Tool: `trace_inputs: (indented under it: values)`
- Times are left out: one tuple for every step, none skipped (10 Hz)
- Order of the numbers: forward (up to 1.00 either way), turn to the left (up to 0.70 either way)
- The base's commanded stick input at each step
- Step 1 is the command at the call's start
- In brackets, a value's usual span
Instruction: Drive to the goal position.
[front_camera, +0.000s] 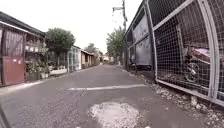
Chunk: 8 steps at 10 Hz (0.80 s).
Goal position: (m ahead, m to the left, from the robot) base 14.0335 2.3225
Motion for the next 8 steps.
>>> trace_inputs:
  values:
    - [0.65, 0.0]
    - [0.7, 0.0]
    - [0.7, 0.0]
    - [0.7, 0.0]
    - [0.7, 0.0]
    - [0.7, 0.0]
    - [0.7, 0.06]
    - [0.7, 0.22]
